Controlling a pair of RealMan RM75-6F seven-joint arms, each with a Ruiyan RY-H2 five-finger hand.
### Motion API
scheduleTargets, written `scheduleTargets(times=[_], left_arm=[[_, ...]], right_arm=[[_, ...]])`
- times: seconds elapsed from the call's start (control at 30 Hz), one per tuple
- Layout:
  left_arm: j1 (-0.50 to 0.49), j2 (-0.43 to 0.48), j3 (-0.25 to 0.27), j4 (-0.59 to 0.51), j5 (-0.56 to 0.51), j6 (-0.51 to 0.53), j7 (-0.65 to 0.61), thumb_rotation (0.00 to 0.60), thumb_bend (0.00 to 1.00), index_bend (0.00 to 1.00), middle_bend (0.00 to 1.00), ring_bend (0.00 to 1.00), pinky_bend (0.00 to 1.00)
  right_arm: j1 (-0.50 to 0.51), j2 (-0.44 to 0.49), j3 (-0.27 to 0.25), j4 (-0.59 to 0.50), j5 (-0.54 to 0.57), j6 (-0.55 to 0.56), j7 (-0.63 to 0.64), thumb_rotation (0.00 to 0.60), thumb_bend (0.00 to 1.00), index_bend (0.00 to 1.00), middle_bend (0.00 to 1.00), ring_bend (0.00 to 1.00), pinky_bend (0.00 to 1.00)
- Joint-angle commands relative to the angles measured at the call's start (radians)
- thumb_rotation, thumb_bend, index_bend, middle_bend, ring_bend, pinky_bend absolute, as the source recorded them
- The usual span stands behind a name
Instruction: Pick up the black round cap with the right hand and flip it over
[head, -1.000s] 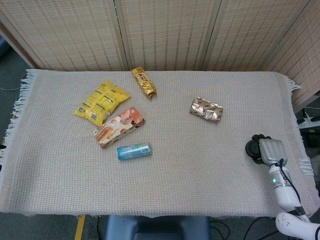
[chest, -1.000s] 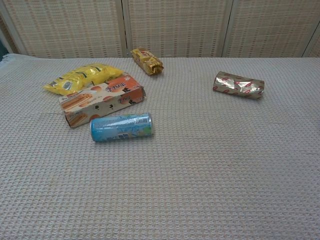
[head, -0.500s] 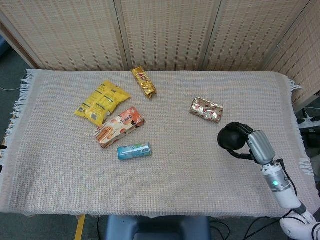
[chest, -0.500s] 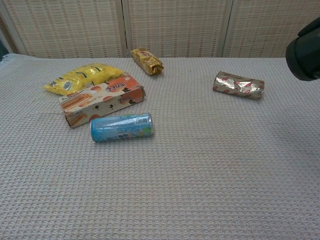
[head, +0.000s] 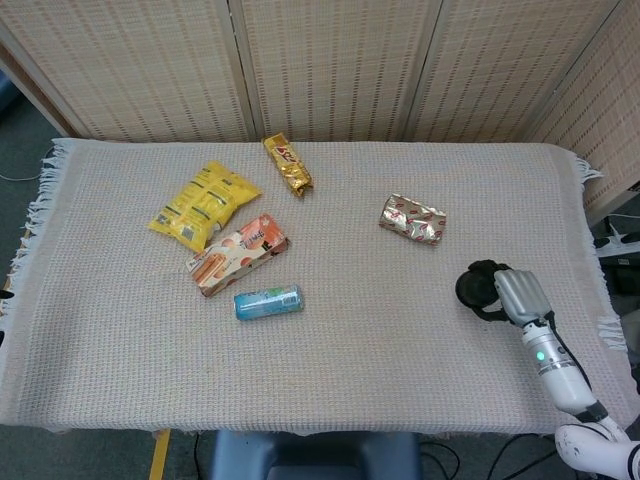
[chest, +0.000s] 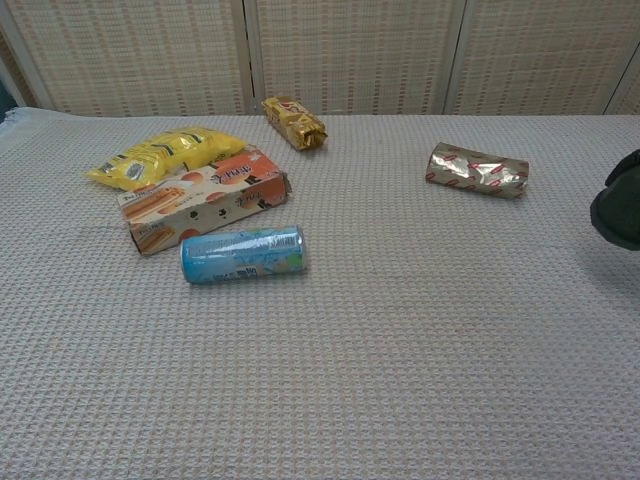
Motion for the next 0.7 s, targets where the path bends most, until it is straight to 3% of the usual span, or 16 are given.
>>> scheduleTargets(times=[0.03,0.47,0.6,0.7], left_arm=[[0.0,-0.001,0.0,0.001,0.001,0.0,0.001,0.6,0.44,0.26,0.0,0.0,0.23],[0.0,0.001,0.0,0.003,0.0,0.001,-0.006,0.6,0.44,0.26,0.0,0.0,0.23],[0.0,0.001,0.0,0.003,0.0,0.002,-0.008,0.6,0.44,0.26,0.0,0.0,0.23],[0.0,0.001,0.0,0.003,0.001,0.002,-0.008,0.6,0.44,0.26,0.0,0.0,0.23]], right_arm=[[0.054,0.002,0.021,-0.032,0.122,-0.12,-0.095,0.6,0.33,0.67,0.58,0.68,0.81],[0.117,-0.084,0.03,0.106,0.144,-0.244,-0.03,0.6,0.33,0.67,0.58,0.64,0.77],[0.129,-0.093,0.023,0.128,0.155,-0.279,-0.025,0.6,0.33,0.66,0.57,0.59,0.72],[0.135,-0.09,0.018,0.13,0.159,-0.299,-0.021,0.6,0.33,0.65,0.48,0.49,0.64]])
